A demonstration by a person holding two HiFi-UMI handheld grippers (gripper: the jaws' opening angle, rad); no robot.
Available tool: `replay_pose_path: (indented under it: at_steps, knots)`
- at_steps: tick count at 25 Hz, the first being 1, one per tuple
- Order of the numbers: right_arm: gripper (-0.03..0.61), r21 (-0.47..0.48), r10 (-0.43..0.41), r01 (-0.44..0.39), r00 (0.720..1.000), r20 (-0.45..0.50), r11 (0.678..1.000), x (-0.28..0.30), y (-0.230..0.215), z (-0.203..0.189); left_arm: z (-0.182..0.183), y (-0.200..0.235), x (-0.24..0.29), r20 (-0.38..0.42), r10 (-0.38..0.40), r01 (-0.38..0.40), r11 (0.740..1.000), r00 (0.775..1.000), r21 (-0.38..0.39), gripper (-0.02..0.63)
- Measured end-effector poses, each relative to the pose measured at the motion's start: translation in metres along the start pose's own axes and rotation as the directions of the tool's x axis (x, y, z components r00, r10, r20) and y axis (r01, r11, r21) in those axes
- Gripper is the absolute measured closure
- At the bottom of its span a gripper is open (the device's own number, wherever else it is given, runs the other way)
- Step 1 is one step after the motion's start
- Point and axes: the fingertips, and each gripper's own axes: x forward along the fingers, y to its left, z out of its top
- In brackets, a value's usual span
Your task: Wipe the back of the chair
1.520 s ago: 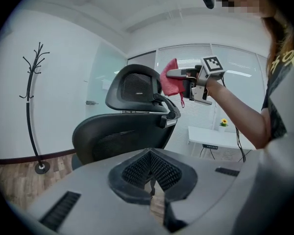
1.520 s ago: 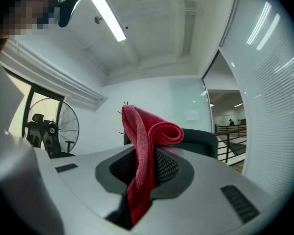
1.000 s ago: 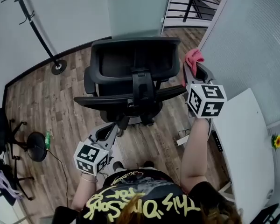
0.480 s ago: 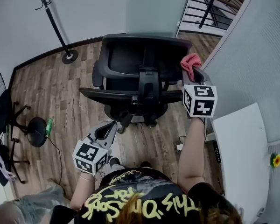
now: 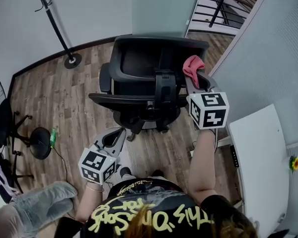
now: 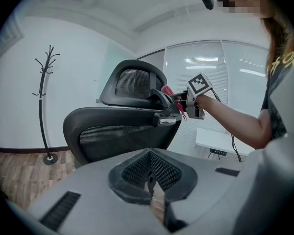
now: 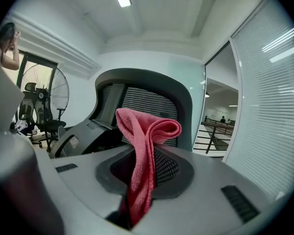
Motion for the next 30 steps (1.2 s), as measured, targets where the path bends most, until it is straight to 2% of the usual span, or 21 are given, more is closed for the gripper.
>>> replay_pose_path:
  at_steps: [6,10,13,20,24,30]
  knots:
    - [0.515,-0.007,0.000,0.000,1.000,0.005,1.000,-0.002,0.029,0.012,0.002,0.013,-0.006,0.002,-0.041,0.041,0.999,0.999,0.016,0.621]
    - [0.515,-0.055,-0.070,0.072,0.997,0.034,0.996,-0.012,0.036,0.026,0.002,0.022,-0.010,0.001,-0.069,0.069,0.997,0.998,0.027,0.621]
    - [0.515,-0.073,-0.075,0.079,0.996,0.047,0.994,-0.020,0.046,0.040,0.002,0.028,-0.012,0.001,-0.090,0.090,0.995,0.996,0.032,0.620]
    - [0.515,-0.176,-0.172,0.172,0.985,0.016,0.969,-0.026,0.070,0.049,0.003,0.041,-0.019,0.003,-0.126,0.126,0.991,0.992,0.046,0.621]
    - [0.515,-0.175,-0.165,0.167,0.986,0.028,0.970,-0.028,0.083,0.055,0.001,0.047,-0.022,-0.002,-0.138,0.138,0.989,0.990,0.046,0.620]
    - [0.515,-0.174,-0.111,0.118,0.993,0.050,0.978,-0.018,0.114,0.063,0.000,0.056,-0.029,-0.006,-0.148,0.148,0.988,0.989,0.055,0.621]
